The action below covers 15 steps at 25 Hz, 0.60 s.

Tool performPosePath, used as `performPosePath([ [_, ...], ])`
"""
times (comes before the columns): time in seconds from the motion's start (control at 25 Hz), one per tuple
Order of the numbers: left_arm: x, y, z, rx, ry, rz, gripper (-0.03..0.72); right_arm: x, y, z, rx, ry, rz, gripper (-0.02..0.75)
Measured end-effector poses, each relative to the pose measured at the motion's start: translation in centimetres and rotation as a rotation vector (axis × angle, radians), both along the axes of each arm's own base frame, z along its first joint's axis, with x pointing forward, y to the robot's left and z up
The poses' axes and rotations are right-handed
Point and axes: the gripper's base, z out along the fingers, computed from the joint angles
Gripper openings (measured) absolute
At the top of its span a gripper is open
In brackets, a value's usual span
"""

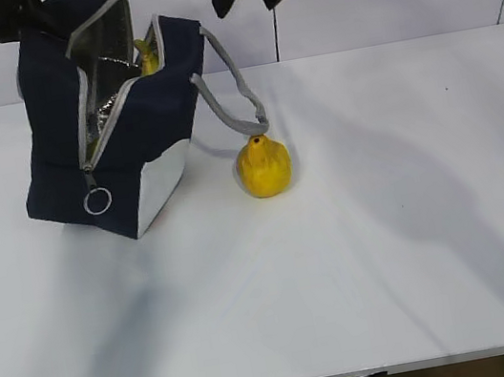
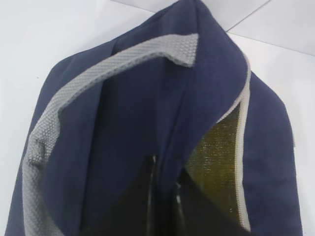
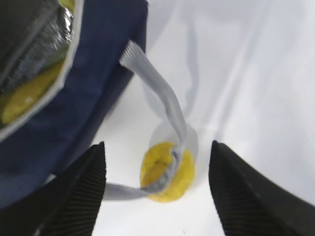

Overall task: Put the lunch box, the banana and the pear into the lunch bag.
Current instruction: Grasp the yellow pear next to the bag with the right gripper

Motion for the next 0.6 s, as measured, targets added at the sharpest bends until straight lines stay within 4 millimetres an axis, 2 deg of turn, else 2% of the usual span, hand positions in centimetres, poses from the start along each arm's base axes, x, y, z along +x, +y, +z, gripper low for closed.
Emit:
performPosePath([
  [0.36,0.1,0.4,-0.2,0.062,-0.012,-0.003,0.003,-1.5,-0.9,-1.6,-0.077,0.095,0.005,0.515],
  [0.6,0.1,0.7,-0.3,0.110,-0.020,-0.004,0.002,-1.7,-0.8,-3.7,-0.089,0.164,0.020,0.515],
])
